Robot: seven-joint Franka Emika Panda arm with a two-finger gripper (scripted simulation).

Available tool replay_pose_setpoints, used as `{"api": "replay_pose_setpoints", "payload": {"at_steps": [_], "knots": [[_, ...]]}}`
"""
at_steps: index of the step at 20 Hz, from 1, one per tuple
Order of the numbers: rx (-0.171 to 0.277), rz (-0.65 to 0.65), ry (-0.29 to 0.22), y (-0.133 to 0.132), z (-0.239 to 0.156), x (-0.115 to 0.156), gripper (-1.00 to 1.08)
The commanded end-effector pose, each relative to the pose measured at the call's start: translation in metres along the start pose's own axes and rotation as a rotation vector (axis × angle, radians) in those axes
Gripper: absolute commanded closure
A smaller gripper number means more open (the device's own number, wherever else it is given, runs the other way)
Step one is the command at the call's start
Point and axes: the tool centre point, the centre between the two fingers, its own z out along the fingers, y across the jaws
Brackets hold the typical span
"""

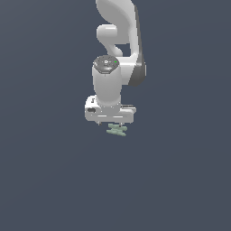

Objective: Pick up the object and move it to a goal position.

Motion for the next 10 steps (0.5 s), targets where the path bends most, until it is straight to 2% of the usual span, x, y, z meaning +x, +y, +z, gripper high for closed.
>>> {"api": "replay_pose_setpoints", "payload": {"at_steps": [1,10], "knots": [[0.000,0.000,0.000,0.0000,0.0000,0.0000,-0.92],[-0.005,-0.053,-0.009,-0.0020,0.0084,-0.0025,-0.92]]}}
